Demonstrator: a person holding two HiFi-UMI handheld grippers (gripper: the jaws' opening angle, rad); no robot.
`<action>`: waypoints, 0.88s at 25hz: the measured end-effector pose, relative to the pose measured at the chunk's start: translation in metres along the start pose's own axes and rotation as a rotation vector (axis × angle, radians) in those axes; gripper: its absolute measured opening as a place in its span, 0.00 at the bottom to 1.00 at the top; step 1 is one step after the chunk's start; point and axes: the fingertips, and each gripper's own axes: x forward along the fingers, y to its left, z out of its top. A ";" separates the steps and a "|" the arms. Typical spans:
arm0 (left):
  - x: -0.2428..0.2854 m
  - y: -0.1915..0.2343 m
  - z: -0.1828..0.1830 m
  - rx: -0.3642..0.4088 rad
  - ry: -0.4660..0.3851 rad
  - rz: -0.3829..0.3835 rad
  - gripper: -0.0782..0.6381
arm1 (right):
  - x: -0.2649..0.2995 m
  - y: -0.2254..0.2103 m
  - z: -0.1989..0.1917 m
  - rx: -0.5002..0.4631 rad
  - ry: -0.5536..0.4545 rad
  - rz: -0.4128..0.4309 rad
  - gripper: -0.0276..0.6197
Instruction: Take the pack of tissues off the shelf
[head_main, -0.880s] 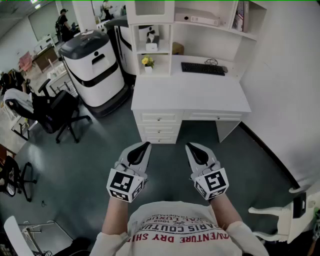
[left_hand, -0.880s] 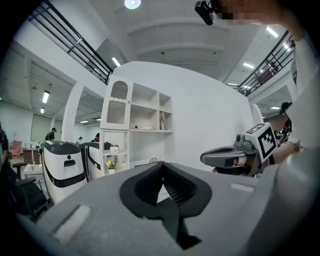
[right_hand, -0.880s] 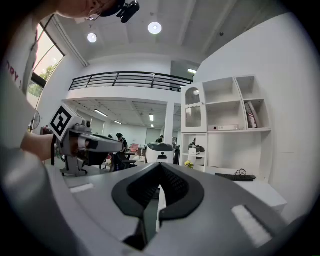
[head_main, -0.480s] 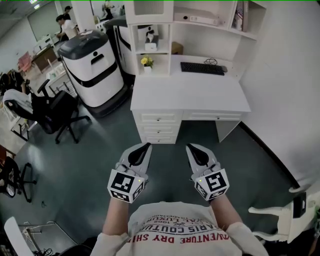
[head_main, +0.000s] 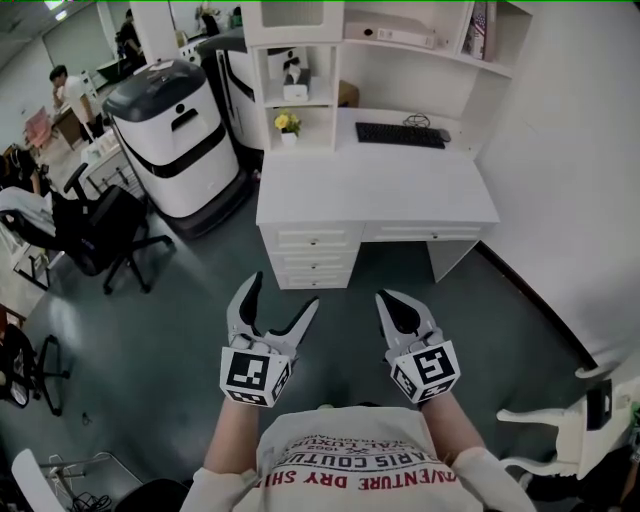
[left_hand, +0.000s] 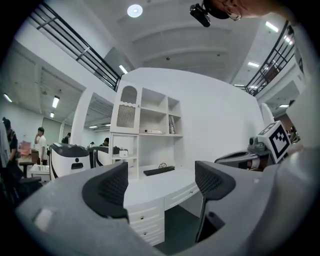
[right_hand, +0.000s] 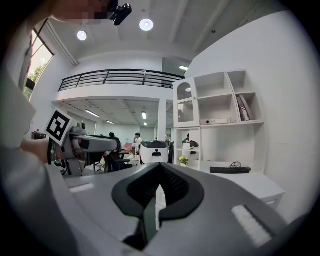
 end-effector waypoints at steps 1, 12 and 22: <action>0.002 0.000 -0.001 -0.008 0.002 -0.009 0.70 | 0.002 -0.001 -0.002 -0.001 0.005 -0.002 0.04; 0.046 0.027 -0.024 -0.053 0.029 0.016 0.70 | 0.055 -0.027 -0.027 -0.003 0.032 0.057 0.05; 0.167 0.057 -0.017 -0.050 0.035 0.120 0.70 | 0.148 -0.133 -0.009 -0.023 0.016 0.150 0.04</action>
